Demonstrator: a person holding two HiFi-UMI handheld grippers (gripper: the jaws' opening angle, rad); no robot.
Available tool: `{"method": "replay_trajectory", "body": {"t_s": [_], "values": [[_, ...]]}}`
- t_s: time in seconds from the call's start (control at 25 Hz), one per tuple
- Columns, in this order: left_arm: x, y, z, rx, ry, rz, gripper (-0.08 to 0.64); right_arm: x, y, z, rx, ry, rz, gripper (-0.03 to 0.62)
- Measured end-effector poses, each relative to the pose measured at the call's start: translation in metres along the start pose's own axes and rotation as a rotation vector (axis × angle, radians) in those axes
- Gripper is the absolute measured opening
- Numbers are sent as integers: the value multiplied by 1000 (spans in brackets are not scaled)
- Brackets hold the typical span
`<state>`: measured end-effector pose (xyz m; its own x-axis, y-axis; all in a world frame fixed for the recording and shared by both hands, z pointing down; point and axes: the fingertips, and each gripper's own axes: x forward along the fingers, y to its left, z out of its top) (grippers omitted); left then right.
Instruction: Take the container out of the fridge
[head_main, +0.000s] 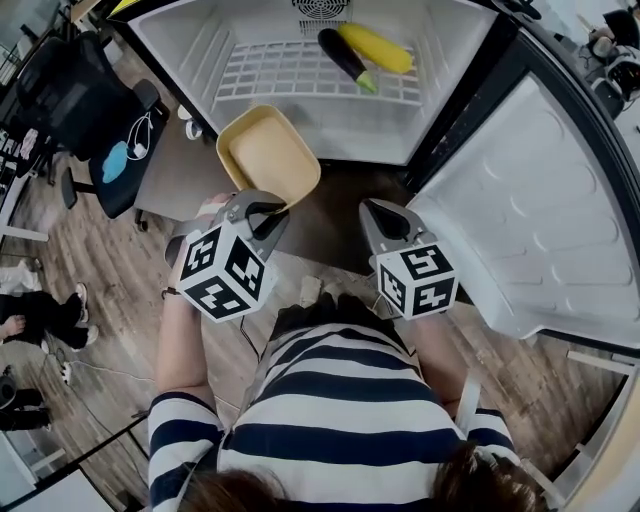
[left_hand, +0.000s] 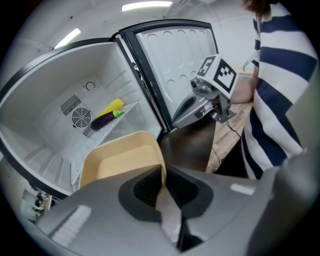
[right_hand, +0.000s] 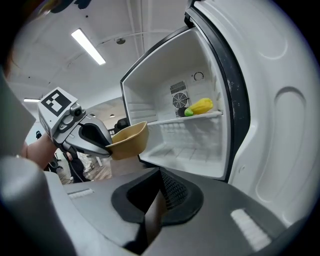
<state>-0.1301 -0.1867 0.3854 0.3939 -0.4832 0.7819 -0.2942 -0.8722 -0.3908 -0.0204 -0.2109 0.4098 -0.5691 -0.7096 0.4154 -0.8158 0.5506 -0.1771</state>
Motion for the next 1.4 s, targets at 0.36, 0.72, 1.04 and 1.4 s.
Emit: {"method": "replay_trajectory", "body": {"t_s": [0.36,0.72,1.04,1.4], "values": [[3,-34,-31,-63,31,-77,0,3,4,-1,-1,5,4,-6],[9,-64,-54,-94,60,-147,0,6,9,-6,-13,15,7,-6],[10,-74,-59,-103,63,-174,0,8,12,-5,-37,15,-4,-6],[10,-75,-62,-114,55,-176,0,11,16,-5,-41,19,0,-6]]}}
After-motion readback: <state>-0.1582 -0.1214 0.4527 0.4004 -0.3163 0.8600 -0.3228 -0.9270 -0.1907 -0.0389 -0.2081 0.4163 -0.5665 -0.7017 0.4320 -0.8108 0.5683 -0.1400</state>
